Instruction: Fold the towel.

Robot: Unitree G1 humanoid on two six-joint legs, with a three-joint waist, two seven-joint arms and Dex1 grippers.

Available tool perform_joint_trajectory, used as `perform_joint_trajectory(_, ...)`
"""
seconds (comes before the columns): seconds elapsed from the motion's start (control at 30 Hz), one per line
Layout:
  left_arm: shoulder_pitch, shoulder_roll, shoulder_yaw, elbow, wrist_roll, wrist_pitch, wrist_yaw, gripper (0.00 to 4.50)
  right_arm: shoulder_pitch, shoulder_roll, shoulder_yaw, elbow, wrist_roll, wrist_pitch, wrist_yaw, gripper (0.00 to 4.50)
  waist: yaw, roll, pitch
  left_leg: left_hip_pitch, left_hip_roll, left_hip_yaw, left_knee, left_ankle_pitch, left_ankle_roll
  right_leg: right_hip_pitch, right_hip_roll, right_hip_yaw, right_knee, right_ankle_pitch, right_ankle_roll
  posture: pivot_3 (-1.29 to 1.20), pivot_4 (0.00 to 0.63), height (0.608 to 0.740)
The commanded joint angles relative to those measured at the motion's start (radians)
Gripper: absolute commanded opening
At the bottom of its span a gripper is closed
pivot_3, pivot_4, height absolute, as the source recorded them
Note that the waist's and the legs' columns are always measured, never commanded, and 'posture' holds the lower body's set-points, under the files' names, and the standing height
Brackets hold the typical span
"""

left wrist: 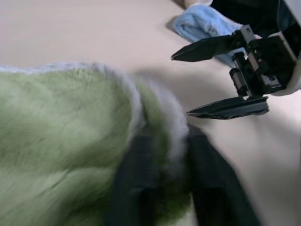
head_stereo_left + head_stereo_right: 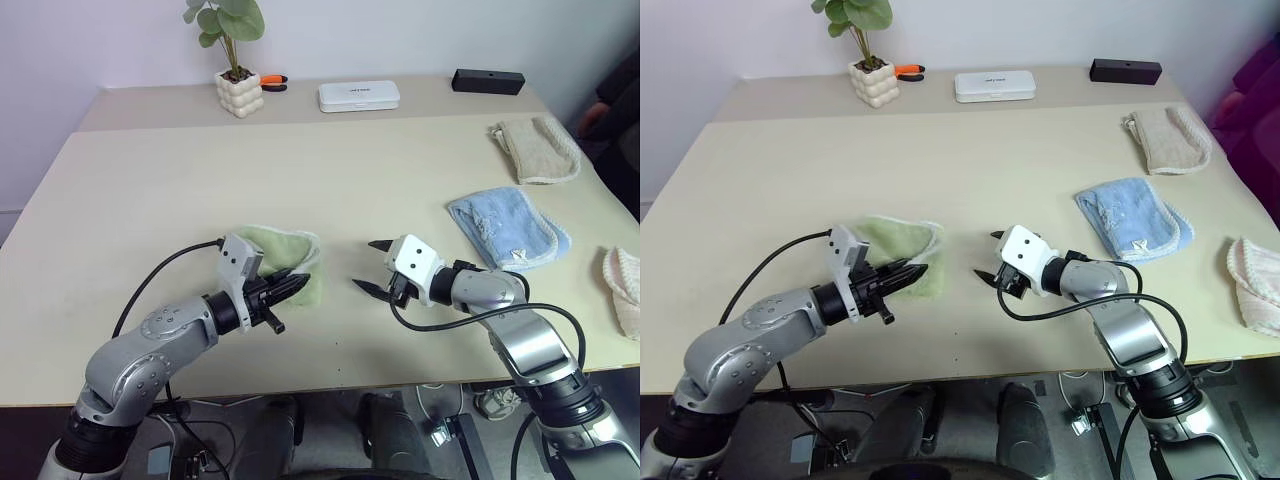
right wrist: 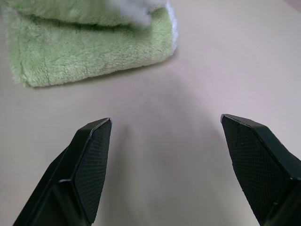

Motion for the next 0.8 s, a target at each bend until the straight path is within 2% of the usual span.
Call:
perform_joint_trajectory(0.03, 0.023, 0.023, 0.070, -0.050, -0.040, 0.019, -0.025, 2.87, -0.007, 0.002, -0.031, -0.052, 0.003, -0.003, -0.006, 3.81, 0.001, 0.000, 0.000, 0.000, 0.000, 0.000, 0.000, 0.000, 0.000, 0.000, 0.000, 0.000, 0.000, 0.000, 0.000, 0.00, 0.150, 0.740)
perform_joint_trajectory(0.07, 0.048, 0.056, 0.128, -0.059, -0.081, 0.034, -0.051, 3.40, -0.012, 0.001, -0.036, -0.051, 0.009, -0.001, -0.004, 3.81, 0.001, 0.000, 0.000, 0.000, 0.000, 0.000, 0.000, 0.000, 0.000, 0.000, 0.000, 0.000, 0.000, 0.000, 0.000, 0.00, 0.150, 0.740)
perform_joint_trajectory(0.17, 0.108, 0.136, 0.273, -0.068, -0.181, 0.066, -0.115, 3.40, -0.024, 0.004, -0.050, -0.051, 0.029, 0.002, 0.006, 3.81, -0.004, 0.000, 0.000, 0.000, 0.000, 0.000, 0.000, 0.000, 0.000, -0.001, 0.000, 0.000, 0.000, 0.000, 0.000, 0.00, 0.150, 0.740)
perform_joint_trajectory(0.27, 0.142, 0.186, 0.423, -0.052, -0.292, 0.075, -0.153, 3.43, -0.045, 0.027, -0.077, -0.061, 0.088, 0.039, 0.017, 2.99, -0.001, 0.000, 0.001, 0.000, 0.001, 0.000, 0.000, 0.000, 0.000, -0.001, 0.001, 0.000, 0.001, -0.001, -0.002, 0.00, 0.150, 0.740)
perform_joint_trajectory(0.3, 0.127, 0.180, 0.463, -0.033, -0.310, 0.063, -0.128, 3.43, -0.055, 0.036, -0.085, -0.066, 0.106, 0.051, 0.019, 2.50, 0.000, 0.000, 0.001, 0.000, 0.001, 0.000, 0.000, 0.000, 0.000, -0.001, 0.001, 0.000, 0.001, -0.002, -0.003, 0.00, 0.150, 0.740)
perform_joint_trajectory(0.37, 0.084, 0.166, 0.504, 0.010, -0.322, 0.053, -0.059, 2.94, -0.080, 0.056, -0.095, -0.073, 0.133, 0.074, 0.014, 1.48, 0.004, 0.000, 0.000, 0.000, 0.001, 0.000, 0.000, 0.000, 0.000, 0.000, 0.001, 0.000, 0.000, -0.001, -0.003, 0.00, 0.150, 0.740)
perform_joint_trajectory(0.4, 0.061, 0.160, 0.504, 0.019, -0.284, 0.035, -0.036, 2.59, -0.102, 0.071, -0.095, -0.076, 0.145, 0.088, 0.009, 0.96, 0.004, 0.000, 0.000, 0.000, 0.001, -0.001, 0.001, 0.000, 0.000, 0.000, 0.001, 0.000, 0.001, -0.001, -0.003, 0.00, 0.150, 0.740)
perform_joint_trajectory(0.47, 0.022, 0.150, 0.454, 0.029, -0.178, 0.011, 0.017, 1.63, -0.151, 0.119, -0.087, -0.089, 0.179, 0.131, -0.006, 0.00, 0.002, 0.000, 0.000, 0.000, 0.001, -0.001, 0.001, 0.000, 0.000, 0.000, 0.001, 0.000, 0.001, -0.001, -0.003, 0.00, 0.150, 0.740)
perform_joint_trajectory(0.7, 0.023, 0.108, 0.229, 0.060, 0.111, -0.102, -0.028, 1.63, -0.225, 0.319, -0.016, -0.085, 0.242, 0.279, -0.093, 0.00, -0.003, 0.000, 0.000, 0.000, 0.001, -0.001, -0.001, 0.000, -0.001, -0.002, 0.001, 0.000, 0.001, 0.001, -0.001, 0.00, 0.150, 0.740)
perform_joint_trajectory(0.8, 0.041, 0.062, 0.140, 0.135, 0.209, -0.155, -0.050, 1.63, -0.222, 0.355, 0.111, 0.046, 0.130, 0.269, -0.139, 0.00, -0.004, 0.001, -0.001, 0.000, 0.001, -0.001, -0.002, 0.000, -0.001, -0.002, 0.001, 0.000, 0.001, 0.002, -0.001, 0.00, 0.150, 0.740)
